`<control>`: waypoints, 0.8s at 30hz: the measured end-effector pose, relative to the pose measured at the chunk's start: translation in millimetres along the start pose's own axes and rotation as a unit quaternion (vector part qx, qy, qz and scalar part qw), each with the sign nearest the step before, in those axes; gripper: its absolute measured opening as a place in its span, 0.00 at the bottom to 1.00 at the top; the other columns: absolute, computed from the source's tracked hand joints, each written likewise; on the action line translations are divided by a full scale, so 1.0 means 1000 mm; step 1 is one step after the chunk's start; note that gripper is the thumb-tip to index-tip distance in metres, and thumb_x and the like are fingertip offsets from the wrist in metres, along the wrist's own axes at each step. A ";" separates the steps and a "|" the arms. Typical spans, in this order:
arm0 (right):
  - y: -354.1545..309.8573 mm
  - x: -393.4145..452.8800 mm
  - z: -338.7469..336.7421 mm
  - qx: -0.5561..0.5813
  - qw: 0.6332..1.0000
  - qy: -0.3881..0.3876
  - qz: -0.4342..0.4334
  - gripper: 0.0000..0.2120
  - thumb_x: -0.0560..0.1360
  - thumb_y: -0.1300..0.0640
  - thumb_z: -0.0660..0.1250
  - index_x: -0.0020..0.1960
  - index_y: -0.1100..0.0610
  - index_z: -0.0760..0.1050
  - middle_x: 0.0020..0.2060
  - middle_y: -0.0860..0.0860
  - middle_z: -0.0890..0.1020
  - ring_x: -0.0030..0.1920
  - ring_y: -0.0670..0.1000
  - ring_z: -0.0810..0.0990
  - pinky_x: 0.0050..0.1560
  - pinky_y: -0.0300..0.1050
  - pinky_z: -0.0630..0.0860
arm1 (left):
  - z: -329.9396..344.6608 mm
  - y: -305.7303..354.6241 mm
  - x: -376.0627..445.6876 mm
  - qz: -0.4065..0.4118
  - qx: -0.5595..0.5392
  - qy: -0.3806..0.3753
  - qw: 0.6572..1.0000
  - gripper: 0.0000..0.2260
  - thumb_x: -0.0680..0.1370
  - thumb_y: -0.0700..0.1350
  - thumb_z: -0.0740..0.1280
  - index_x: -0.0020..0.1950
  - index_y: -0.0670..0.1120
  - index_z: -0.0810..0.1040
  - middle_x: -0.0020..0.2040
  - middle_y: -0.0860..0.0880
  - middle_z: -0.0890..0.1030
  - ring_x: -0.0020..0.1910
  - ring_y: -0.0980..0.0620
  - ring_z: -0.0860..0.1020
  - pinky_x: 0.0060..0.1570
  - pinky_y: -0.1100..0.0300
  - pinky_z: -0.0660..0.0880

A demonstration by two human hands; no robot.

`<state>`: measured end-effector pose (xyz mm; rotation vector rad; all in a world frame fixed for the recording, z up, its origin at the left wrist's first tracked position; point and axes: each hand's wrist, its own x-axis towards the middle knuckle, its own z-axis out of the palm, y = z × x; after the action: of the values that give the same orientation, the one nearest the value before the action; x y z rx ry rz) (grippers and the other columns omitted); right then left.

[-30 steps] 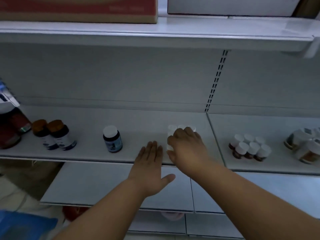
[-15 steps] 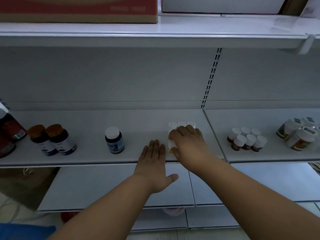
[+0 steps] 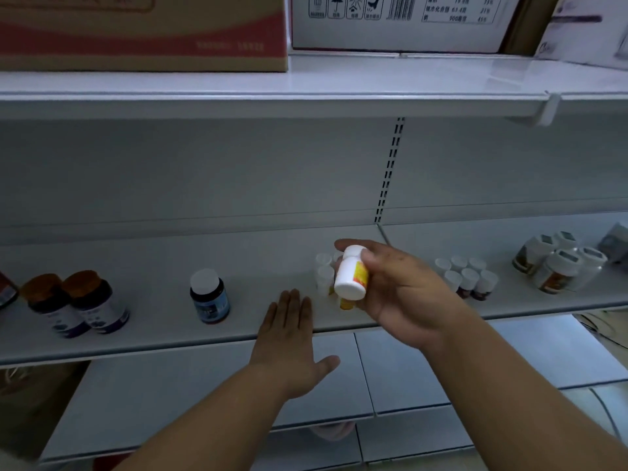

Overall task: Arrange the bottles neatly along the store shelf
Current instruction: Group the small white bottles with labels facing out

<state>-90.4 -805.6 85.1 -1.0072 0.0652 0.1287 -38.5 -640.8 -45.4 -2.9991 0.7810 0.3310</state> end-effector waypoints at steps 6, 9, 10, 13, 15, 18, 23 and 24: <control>0.011 -0.005 0.004 0.184 0.982 -0.028 0.032 0.29 0.62 0.58 0.80 0.58 0.69 0.78 0.45 0.60 0.79 0.42 0.56 0.81 0.41 0.49 0.80 | 0.001 -0.002 0.000 0.001 -0.017 0.005 1.000 0.49 0.74 0.74 0.50 0.78 0.45 0.30 0.77 0.44 0.29 0.76 0.45 0.29 0.76 0.48 0.34; 0.012 -0.005 0.001 0.197 0.977 -0.067 0.053 0.27 0.64 0.56 0.80 0.57 0.67 0.78 0.46 0.59 0.79 0.42 0.53 0.78 0.41 0.44 0.77 | 0.001 -0.002 0.001 -0.001 -0.018 0.006 1.000 0.48 0.75 0.74 0.50 0.78 0.45 0.31 0.77 0.44 0.29 0.76 0.45 0.29 0.76 0.49 0.34; 0.012 -0.005 0.000 0.192 0.977 -0.075 0.059 0.25 0.65 0.55 0.79 0.57 0.66 0.79 0.46 0.59 0.79 0.41 0.53 0.78 0.40 0.43 0.76 | 0.001 -0.001 0.001 -0.001 -0.018 0.007 1.000 0.48 0.75 0.74 0.50 0.78 0.45 0.31 0.78 0.44 0.29 0.76 0.45 0.29 0.76 0.49 0.33; 0.007 -0.010 -0.002 0.173 0.977 -0.102 0.065 0.20 0.71 0.53 0.72 0.57 0.64 0.77 0.43 0.56 0.78 0.39 0.52 0.77 0.38 0.44 0.74 | 0.003 -0.001 0.000 -0.002 -0.013 0.011 1.000 0.48 0.74 0.74 0.50 0.78 0.44 0.31 0.78 0.43 0.30 0.76 0.45 0.30 0.75 0.49 0.33; 0.004 -0.014 0.000 0.175 0.976 -0.113 0.060 0.19 0.76 0.51 0.63 0.58 0.64 0.75 0.40 0.56 0.75 0.35 0.51 0.74 0.35 0.43 0.71 | 0.004 -0.001 0.001 -0.003 -0.003 0.014 1.000 0.48 0.74 0.75 0.49 0.78 0.44 0.32 0.78 0.43 0.30 0.77 0.45 0.30 0.75 0.49 0.33; 0.003 -0.017 0.001 0.178 0.974 -0.126 0.068 0.23 0.77 0.50 0.56 0.60 0.66 0.75 0.41 0.56 0.73 0.35 0.52 0.72 0.35 0.43 0.68 | 0.003 -0.001 0.001 -0.002 0.003 0.014 1.000 0.48 0.74 0.75 0.49 0.78 0.44 0.32 0.78 0.43 0.31 0.77 0.44 0.31 0.76 0.48 0.34; 0.002 -0.021 0.001 0.141 0.978 -0.143 0.054 0.14 0.73 0.53 0.69 0.54 0.61 0.78 0.47 0.56 0.78 0.44 0.55 0.78 0.41 0.45 0.75 | 0.005 -0.002 0.002 0.002 -0.008 0.017 1.000 0.48 0.74 0.75 0.49 0.78 0.44 0.32 0.78 0.43 0.31 0.77 0.45 0.30 0.76 0.48 0.34; 0.001 -0.022 0.001 0.134 0.979 -0.144 0.048 0.13 0.72 0.53 0.70 0.52 0.61 0.78 0.47 0.56 0.78 0.43 0.54 0.79 0.40 0.45 0.75 | 0.005 -0.001 0.002 0.002 -0.005 0.018 1.000 0.48 0.74 0.75 0.49 0.78 0.44 0.32 0.78 0.43 0.31 0.77 0.45 0.30 0.76 0.48 0.34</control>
<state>-112.6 -805.9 87.7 -0.7079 -0.1313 0.3434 -37.3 -640.0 -50.5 -3.0214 0.7919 0.2822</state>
